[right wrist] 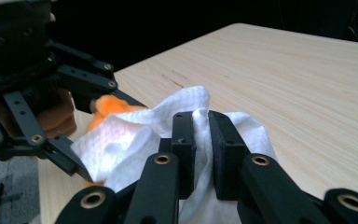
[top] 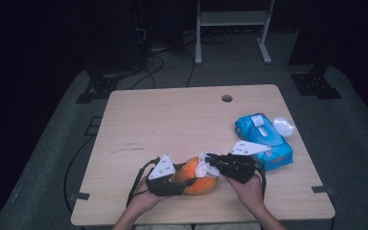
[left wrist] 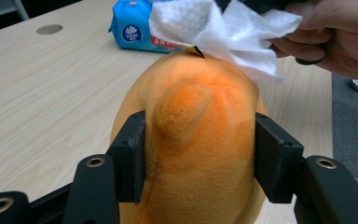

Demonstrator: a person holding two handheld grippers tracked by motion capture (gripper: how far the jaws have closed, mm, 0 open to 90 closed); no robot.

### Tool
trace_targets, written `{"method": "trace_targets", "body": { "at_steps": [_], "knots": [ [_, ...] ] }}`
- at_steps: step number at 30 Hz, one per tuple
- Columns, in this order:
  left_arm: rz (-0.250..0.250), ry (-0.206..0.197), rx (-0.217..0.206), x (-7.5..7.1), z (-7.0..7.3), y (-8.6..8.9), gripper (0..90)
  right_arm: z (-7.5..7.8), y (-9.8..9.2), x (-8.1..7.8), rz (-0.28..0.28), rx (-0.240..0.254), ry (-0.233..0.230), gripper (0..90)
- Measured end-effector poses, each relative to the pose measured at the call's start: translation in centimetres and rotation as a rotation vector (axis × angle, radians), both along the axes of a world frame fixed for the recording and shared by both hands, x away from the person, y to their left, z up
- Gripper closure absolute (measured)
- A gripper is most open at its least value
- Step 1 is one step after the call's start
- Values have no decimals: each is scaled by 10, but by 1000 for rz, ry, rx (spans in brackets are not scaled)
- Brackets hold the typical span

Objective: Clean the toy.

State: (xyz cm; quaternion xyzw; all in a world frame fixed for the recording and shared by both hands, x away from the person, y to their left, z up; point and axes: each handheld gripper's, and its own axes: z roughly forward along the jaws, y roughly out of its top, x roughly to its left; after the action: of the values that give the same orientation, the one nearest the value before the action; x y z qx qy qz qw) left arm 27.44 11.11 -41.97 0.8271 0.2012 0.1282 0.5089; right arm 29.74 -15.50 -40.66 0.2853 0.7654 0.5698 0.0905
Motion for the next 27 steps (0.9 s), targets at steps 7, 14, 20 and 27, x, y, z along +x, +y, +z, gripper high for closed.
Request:
{"method": "trace_targets", "body": {
  "at_steps": [7,14,20,27],
  "knots": [
    [-3,-2,-2,-4,2,-3,452,10,20,-16,74,-41,-74,805],
    [8,10,-33,-2,4,0,457,2,1,-4,1,-3,-7,804],
    [13,6,-43,-4,10,2,457,13,17,-20,72,-5,-90,804],
    [16,22,-38,2,1,2,219,-9,6,-2,32,-20,11,804]
  ]
}}
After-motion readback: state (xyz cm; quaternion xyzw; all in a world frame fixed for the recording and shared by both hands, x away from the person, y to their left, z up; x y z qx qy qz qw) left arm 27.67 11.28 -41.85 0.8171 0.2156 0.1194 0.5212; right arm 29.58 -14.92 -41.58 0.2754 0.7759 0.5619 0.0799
